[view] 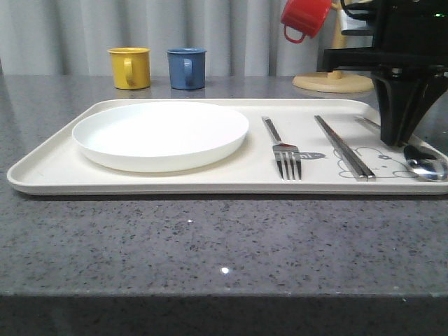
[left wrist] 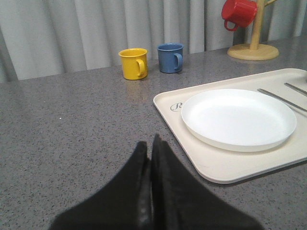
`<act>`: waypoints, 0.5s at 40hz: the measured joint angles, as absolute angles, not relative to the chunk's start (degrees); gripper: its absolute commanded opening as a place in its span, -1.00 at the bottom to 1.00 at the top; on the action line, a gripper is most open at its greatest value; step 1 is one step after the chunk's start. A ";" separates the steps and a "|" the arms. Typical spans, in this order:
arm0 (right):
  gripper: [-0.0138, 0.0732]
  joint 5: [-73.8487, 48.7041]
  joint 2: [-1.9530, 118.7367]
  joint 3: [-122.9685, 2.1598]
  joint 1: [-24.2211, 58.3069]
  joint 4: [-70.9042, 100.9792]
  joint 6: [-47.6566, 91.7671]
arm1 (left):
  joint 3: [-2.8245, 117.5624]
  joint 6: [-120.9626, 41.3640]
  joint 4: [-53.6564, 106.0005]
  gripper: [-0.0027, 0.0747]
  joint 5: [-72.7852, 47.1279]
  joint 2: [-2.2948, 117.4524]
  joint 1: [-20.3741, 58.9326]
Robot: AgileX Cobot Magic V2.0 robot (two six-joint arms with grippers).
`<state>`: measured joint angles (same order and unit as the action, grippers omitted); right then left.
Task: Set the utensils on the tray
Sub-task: 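Lower the spoon onto the tray beside the chopsticks and release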
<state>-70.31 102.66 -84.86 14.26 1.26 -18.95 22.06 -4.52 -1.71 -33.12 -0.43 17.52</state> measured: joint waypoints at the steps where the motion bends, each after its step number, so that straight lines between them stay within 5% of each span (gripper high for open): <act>1: -0.53 -70.18 102.66 -84.86 14.26 1.38 -18.95 | 22.06 -4.52 -1.71 -0.98 -33.12 -0.43 17.52; 9: -0.14 -70.18 102.66 -84.86 14.26 1.48 -19.07 | 22.06 -4.52 -1.71 -0.98 -33.12 -0.43 17.52; 20: -0.09 -70.18 102.38 -85.76 14.26 1.48 -19.07 | 22.06 -4.52 -1.71 -0.98 -33.12 -0.43 17.52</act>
<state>-70.18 102.38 -85.76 14.26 1.48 -19.07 22.06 -4.52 -1.71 -33.12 -0.43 17.52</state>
